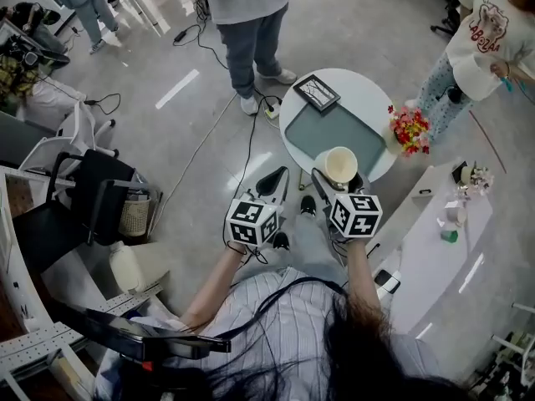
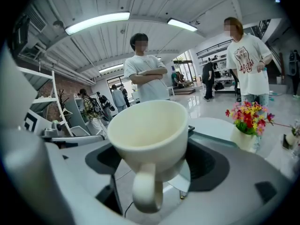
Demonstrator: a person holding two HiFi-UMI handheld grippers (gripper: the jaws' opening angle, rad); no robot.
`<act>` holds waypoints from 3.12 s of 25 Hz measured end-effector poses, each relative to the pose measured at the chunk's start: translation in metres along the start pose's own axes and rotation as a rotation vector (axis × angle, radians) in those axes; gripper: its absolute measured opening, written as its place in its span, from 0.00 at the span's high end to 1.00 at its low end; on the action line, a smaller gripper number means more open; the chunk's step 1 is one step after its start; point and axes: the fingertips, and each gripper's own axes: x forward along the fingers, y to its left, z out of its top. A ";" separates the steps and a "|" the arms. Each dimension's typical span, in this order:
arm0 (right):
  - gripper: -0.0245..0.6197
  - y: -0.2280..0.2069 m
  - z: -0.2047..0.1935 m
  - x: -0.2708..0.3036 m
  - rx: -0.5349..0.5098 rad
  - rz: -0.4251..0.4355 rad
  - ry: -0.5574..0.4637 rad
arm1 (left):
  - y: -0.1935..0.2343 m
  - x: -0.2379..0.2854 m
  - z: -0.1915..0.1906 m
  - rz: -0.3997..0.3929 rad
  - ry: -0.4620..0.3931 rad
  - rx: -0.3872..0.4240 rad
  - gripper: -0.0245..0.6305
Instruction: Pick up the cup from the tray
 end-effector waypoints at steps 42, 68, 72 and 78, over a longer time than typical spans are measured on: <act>0.34 0.046 -0.137 -0.243 -0.036 0.131 0.037 | -0.179 -0.141 -0.085 0.055 -0.098 -0.030 0.94; 0.34 0.064 -0.212 -0.348 -0.040 0.163 0.048 | -0.259 -0.190 -0.145 0.023 -0.063 0.031 0.94; 0.34 0.067 -0.215 -0.349 -0.056 0.171 0.055 | -0.262 -0.192 -0.144 0.025 -0.069 0.035 0.94; 0.34 0.064 -0.211 -0.349 -0.061 0.178 0.048 | -0.263 -0.191 -0.142 0.030 -0.078 0.033 0.94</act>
